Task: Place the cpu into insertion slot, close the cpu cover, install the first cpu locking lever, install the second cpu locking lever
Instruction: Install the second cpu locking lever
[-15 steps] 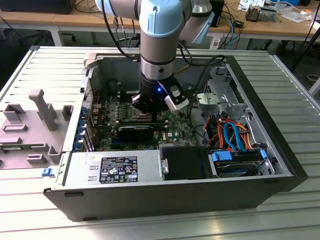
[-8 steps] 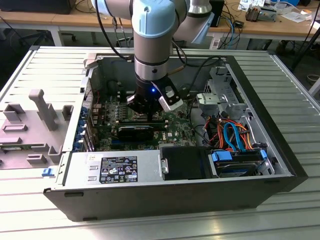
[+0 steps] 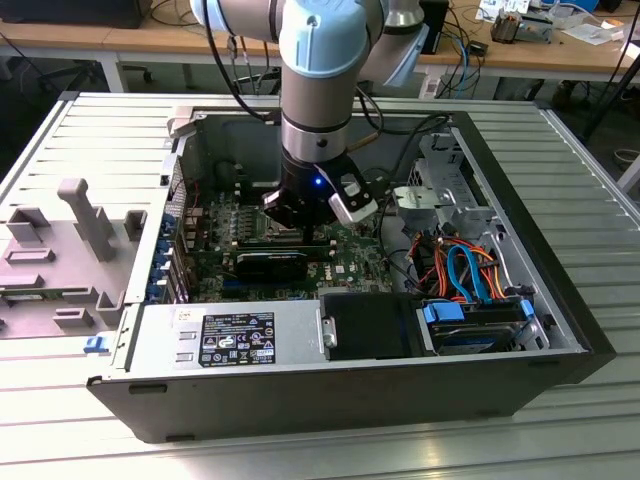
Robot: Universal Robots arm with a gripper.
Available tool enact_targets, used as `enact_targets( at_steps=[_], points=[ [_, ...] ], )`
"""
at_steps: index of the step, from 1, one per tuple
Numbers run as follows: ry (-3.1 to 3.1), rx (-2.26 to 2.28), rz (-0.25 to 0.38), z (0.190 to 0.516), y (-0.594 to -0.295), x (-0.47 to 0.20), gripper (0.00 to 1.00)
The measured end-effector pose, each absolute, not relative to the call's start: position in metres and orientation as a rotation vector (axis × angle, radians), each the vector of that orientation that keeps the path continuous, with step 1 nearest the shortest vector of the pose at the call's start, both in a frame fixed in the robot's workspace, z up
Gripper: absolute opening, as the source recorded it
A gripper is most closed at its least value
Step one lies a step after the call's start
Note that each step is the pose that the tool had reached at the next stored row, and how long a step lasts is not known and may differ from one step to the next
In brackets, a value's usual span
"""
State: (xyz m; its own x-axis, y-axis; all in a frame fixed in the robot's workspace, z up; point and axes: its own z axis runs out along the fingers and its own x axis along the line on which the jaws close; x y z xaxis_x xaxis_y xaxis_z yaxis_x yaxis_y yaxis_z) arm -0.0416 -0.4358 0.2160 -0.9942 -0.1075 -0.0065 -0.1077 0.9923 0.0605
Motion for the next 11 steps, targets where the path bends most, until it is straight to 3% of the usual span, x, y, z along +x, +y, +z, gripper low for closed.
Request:
enact_targets(
  at_steps=[11],
  points=[
    [3.132, -0.169, 0.101, 0.2162, -0.4316, -0.0456, 0.11]
  ],
)
